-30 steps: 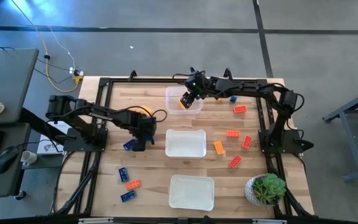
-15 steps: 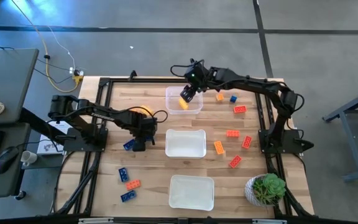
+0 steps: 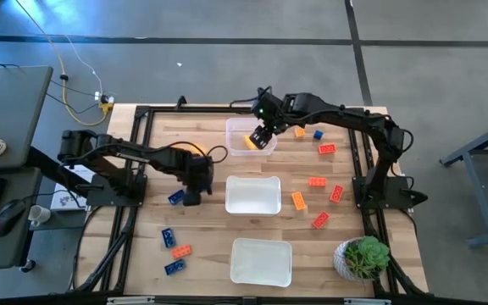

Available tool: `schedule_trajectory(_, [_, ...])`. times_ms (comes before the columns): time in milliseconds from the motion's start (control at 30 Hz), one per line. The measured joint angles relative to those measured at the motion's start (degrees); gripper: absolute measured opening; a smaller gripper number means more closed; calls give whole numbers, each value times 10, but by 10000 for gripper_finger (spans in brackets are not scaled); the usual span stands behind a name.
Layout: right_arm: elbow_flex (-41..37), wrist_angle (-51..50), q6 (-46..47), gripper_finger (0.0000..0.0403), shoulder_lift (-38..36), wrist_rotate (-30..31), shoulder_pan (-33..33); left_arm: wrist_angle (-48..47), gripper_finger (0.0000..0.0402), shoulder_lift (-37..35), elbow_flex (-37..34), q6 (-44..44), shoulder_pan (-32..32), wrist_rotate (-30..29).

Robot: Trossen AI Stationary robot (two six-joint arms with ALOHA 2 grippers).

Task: Sort & place blocks by color
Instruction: Put the blue game piece into the top white bin

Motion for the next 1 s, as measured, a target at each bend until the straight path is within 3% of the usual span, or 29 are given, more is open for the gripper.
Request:
schedule_trajectory(567, [2,-160,149,196,-18,156,88,1,104,-12,150,25,0,1])
schedule_trajectory(1000, [-3,-306,287,196,-39,215,132,111,104,24,156,36,0,75])
